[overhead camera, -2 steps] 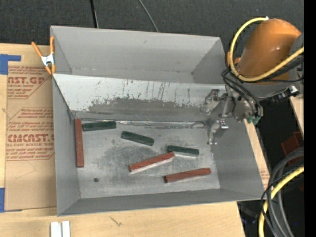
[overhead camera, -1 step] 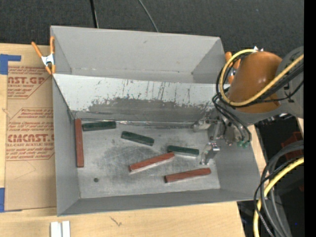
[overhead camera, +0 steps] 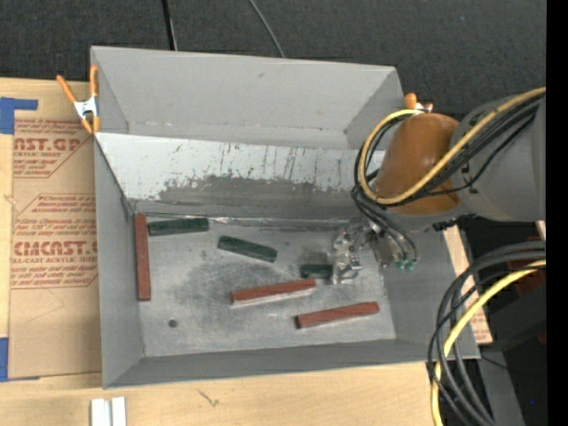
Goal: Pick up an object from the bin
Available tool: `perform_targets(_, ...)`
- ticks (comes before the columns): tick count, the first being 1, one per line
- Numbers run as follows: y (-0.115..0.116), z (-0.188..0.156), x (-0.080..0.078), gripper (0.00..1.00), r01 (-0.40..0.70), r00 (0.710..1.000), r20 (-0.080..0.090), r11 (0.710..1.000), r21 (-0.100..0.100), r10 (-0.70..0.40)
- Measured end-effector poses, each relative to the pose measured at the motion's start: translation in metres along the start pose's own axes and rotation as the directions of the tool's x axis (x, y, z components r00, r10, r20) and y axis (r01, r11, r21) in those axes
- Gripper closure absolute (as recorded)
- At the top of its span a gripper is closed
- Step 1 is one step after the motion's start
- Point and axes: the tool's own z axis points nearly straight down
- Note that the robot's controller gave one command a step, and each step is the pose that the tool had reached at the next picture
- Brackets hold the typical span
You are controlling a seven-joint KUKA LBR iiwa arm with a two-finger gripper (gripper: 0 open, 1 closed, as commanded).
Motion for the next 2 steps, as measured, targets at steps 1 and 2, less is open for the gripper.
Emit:
perform_targets(1, 0.000, 0.000, 0.000, 1.00, 0.000, 1.000, 0.000, 1.000, 0.000, 0.000)
perform_targets(2, -0.001, -0.160, -0.006, 1.00, 0.064, 0.998, 0.005, 0.998, 0.001, -0.064)
